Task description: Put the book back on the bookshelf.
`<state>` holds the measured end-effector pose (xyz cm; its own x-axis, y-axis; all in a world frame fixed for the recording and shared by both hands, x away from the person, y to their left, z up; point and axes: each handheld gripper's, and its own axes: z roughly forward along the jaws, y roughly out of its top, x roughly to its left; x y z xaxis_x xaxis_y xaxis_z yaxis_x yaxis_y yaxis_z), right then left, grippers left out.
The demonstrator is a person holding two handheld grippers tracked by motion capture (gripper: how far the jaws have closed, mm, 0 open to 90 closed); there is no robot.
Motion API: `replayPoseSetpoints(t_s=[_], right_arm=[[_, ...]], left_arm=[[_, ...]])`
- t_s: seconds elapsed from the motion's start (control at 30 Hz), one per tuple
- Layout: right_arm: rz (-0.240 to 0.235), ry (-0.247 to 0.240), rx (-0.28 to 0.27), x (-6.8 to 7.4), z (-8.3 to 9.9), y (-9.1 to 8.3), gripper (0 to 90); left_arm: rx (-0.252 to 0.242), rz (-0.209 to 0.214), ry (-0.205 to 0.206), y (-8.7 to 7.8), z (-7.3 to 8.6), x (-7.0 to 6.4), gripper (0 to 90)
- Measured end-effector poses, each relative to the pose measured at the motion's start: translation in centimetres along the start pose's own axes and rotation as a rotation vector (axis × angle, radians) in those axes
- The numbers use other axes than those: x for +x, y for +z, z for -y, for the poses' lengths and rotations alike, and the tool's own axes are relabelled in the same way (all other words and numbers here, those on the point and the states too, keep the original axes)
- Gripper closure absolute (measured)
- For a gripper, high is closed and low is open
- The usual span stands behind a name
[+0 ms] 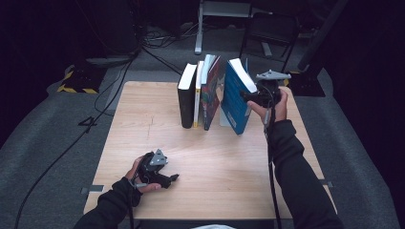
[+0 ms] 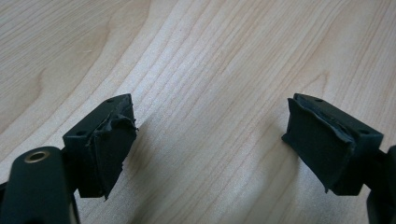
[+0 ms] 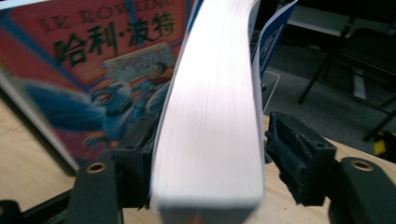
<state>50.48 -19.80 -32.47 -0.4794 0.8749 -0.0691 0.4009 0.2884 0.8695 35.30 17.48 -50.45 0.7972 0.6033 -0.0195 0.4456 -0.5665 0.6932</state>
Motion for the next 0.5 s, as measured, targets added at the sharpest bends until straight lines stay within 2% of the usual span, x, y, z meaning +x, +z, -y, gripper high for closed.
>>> replayPoseSetpoints(t_s=[0.1, 0.23, 0.33, 0.4, 0.43, 0.47, 0.5], right_arm=[[-0.022, 0.016, -0.020, -0.3, 0.9, -0.6, 32.7], [-0.089, 0.004, -0.039, -0.8, 3.4, -1.9, 29.7], [-0.121, -0.021, -0.050, -0.8, 5.2, -2.3, 32.1], [-0.136, -0.045, -0.043, -0.6, 6.4, -2.4, 39.2], [-0.136, -0.045, -0.043, -0.6, 6.4, -2.4, 39.2], [-0.145, -0.081, -0.032, -0.4, 7.6, -2.2, 42.3], [-0.140, -0.091, -0.034, -0.3, 8.1, -2.0, 46.7]], left_arm=[[0.001, 0.000, 0.003, 0.0, 0.0, 0.0, 16.1], [0.001, 0.000, 0.003, 0.0, 0.0, 0.0, 16.1], [0.001, 0.000, 0.003, 0.0, 0.0, 0.0, 16.1], [0.001, 0.000, 0.003, 0.0, 0.0, 0.0, 16.1], [0.001, 0.000, 0.003, 0.0, 0.0, 0.0, 16.1], [0.001, 0.000, 0.003, 0.0, 0.0, 0.0, 16.1], [0.001, 0.000, 0.003, 0.0, 0.0, 0.0, 16.1]])
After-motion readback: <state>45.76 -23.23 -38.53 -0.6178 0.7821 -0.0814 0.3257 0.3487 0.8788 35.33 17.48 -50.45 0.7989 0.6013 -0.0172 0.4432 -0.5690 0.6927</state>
